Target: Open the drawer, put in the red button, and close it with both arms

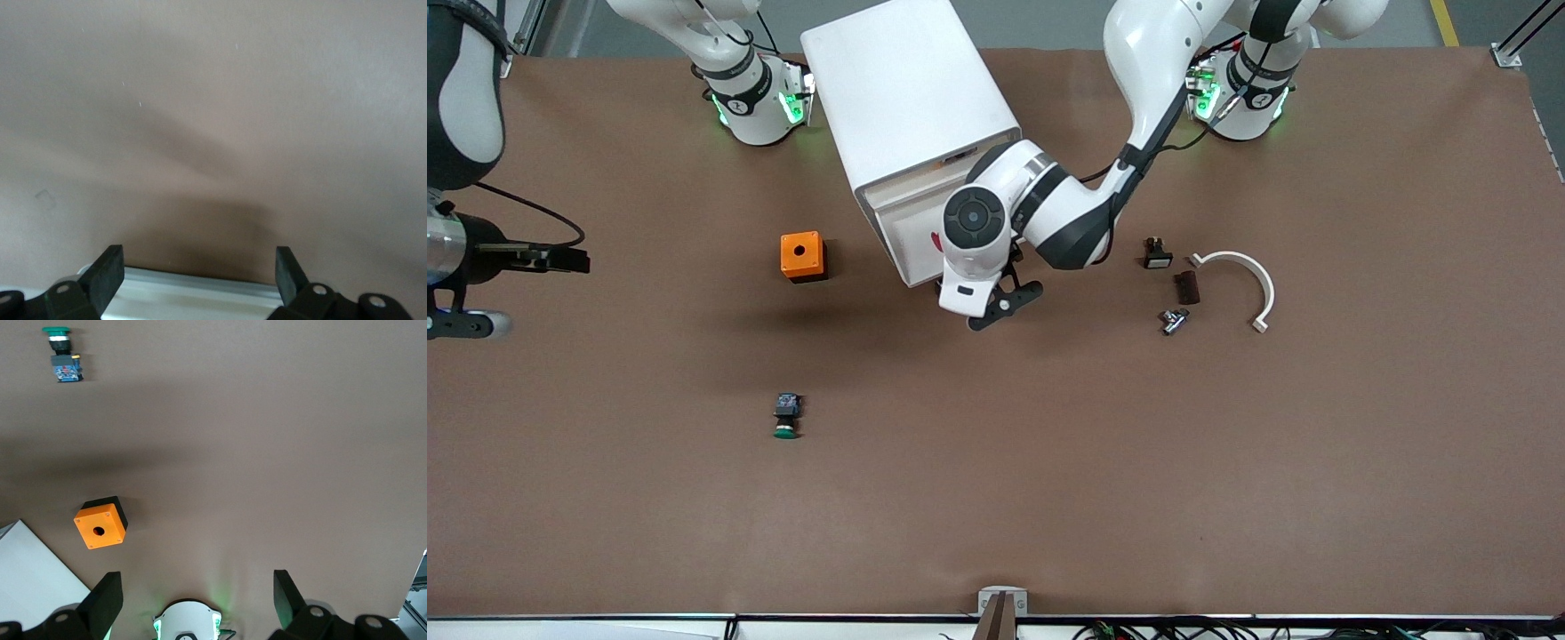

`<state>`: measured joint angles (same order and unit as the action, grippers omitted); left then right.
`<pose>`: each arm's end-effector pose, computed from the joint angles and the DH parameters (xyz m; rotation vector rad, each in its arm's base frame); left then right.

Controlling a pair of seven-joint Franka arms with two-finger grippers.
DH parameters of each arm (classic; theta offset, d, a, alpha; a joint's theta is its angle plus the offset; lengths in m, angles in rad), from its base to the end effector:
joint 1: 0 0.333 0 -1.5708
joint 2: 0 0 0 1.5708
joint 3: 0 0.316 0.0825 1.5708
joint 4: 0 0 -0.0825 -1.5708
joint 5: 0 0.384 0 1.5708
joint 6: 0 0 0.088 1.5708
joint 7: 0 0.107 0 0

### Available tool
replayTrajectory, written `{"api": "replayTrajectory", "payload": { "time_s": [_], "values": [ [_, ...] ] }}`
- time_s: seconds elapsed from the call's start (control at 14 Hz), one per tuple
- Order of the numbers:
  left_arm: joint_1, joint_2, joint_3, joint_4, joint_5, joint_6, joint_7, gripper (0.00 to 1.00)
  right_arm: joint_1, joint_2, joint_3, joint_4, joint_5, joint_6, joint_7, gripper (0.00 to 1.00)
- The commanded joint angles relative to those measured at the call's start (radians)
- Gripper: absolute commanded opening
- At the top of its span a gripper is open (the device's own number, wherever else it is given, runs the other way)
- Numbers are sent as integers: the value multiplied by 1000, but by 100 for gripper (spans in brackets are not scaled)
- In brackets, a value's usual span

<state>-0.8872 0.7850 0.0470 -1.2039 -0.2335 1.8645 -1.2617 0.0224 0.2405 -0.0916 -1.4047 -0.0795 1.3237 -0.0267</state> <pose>0.4742 -0.5697 0.3024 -3.0142 -0.7559 0.3459 0.5923 -0.0448 0.5458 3.0147 -0.0760 -0.4942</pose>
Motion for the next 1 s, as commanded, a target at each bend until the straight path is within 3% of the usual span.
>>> {"api": "replayTrajectory", "payload": {
  "time_s": [0.0, 0.21, 0.57, 0.93],
  "values": [
    [-15, -21, -36, -23, -16, 7, -7, 100, -24, -7, 26, 4, -13, -4, -16, 100],
    [-16, -21, -70, -23, -61, 5, -7, 100, -16, 3, 30, 74, -11, -7, -13, 100],
    [-16, -20, -117, -59, -133, 2, -7, 100, 1, -4, 24, 245, -19, -165, -6, 100],
    [-13, -16, -127, -86, -239, 2, -4, 100, -2, -47, 24, 239, 33, -219, 40, 100]
  ]
}}
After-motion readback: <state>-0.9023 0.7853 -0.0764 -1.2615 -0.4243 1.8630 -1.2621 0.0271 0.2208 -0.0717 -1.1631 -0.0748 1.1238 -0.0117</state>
